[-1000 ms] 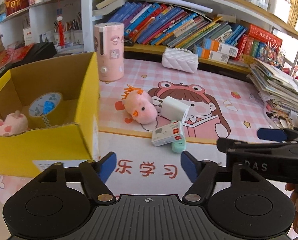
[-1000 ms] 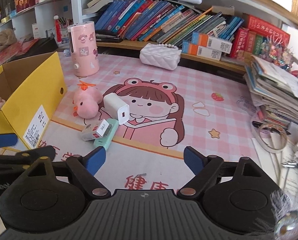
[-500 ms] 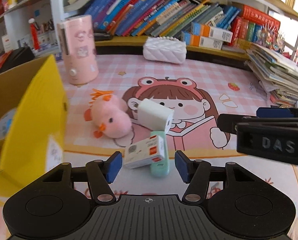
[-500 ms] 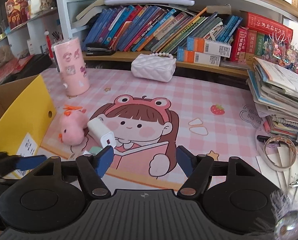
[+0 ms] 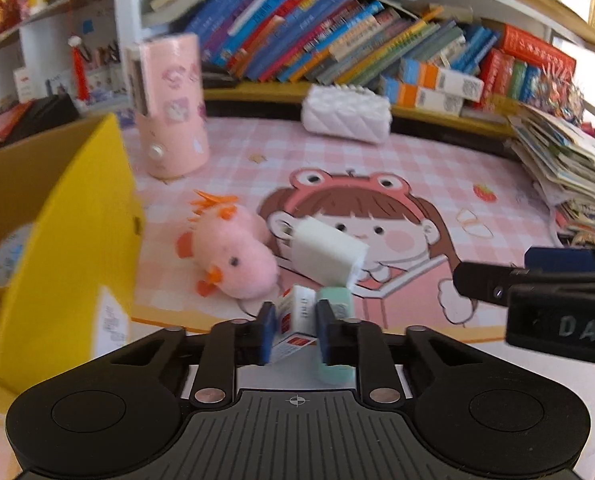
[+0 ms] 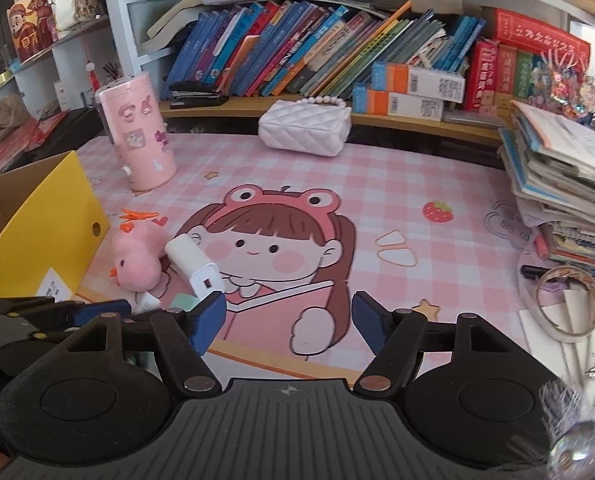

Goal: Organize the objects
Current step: 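Close the left gripper on the small white-and-red box while the right gripper approaches the mint-green item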

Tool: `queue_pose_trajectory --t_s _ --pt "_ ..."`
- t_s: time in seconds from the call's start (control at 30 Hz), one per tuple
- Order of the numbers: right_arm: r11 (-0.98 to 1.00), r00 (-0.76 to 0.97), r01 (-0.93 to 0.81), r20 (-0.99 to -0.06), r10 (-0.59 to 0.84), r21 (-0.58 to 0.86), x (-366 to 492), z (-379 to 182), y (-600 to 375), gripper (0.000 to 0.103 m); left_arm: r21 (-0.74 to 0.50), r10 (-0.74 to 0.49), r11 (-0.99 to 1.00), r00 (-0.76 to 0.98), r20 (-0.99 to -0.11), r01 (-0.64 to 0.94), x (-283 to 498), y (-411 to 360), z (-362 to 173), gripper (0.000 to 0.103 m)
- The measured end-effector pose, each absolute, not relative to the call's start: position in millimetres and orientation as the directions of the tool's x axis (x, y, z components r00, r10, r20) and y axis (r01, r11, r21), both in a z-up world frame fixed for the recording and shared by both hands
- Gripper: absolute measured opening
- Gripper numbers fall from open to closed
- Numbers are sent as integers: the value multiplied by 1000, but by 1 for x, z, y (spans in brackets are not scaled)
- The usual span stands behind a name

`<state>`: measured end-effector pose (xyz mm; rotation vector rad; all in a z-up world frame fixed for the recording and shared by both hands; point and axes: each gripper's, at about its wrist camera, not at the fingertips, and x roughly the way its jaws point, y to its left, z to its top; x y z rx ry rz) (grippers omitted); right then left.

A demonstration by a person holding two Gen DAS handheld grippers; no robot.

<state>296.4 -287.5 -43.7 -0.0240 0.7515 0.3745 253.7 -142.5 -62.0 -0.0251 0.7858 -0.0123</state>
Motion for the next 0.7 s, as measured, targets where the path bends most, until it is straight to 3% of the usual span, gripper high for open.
queue_pose_trajectory --t_s 0.7 --pt "886 597 -446 -695 401 128 306 -54 -254 68 3 23 1000 687 -726 -31 243 -128 -69 13"
